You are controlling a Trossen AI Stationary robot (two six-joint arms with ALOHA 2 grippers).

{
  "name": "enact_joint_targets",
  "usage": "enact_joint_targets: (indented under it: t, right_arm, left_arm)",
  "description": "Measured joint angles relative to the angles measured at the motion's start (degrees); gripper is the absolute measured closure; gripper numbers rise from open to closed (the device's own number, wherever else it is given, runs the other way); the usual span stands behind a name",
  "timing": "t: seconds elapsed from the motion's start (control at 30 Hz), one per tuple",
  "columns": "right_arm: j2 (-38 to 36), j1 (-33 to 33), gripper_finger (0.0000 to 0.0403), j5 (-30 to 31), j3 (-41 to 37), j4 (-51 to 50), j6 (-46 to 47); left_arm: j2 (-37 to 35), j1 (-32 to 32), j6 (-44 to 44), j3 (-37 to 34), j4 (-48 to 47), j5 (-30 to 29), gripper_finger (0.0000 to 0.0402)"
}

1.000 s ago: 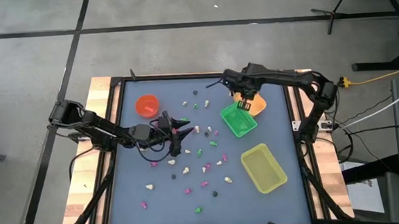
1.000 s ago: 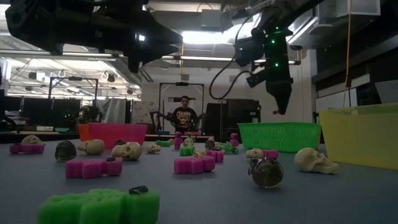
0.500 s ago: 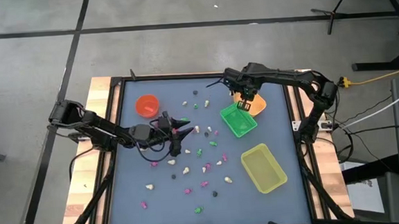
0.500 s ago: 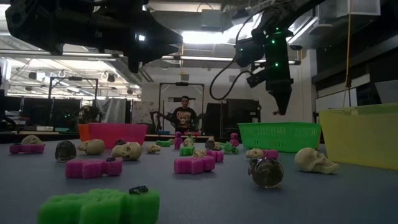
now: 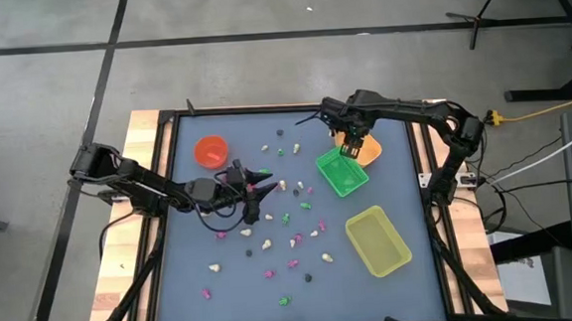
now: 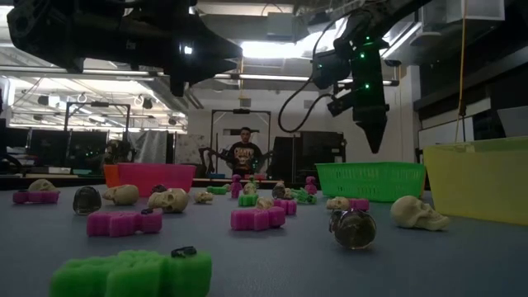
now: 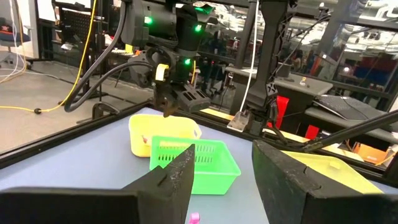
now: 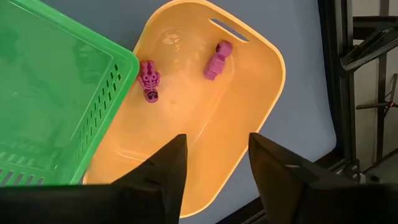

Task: Sort Halloween decoration
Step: Put the pink skeleton toy into the yellow bin

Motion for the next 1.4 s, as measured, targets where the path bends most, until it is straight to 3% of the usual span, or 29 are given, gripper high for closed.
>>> enact_joint_targets:
  t: [0.5, 0.83, 0.9, 1.17, 1.4]
  right_arm:
    - [0.0, 0.0, 0.023, -1.6, 0.0, 3.0, -0.5]
    - [0.0, 0.5, 0.023, -24.7, 3.2, 8.9, -6.3]
    - [0.0, 1.3, 0.023, -26.8, 4.0, 10.8, -7.9]
    - [0.0, 10.1, 0.023, -27.5, 5.0, 20.2, -16.2]
    - [0.1, 18.0, 0.023, -25.9, 4.5, 21.5, -23.5]
  left_arm:
    - [0.0, 0.0, 0.0, 0.0, 0.0, 0.0, 0.0257]
    - [0.0, 0.0, 0.0, 0.0, 0.0, 0.0, 0.0257]
    - [0.0, 0.0, 0.0, 0.0, 0.0, 0.0, 0.0257]
    - [0.0, 0.0, 0.0, 0.0, 0.0, 0.0, 0.0257]
    - [0.0, 0.0, 0.0, 0.0, -0.9, 0.0, 0.0257]
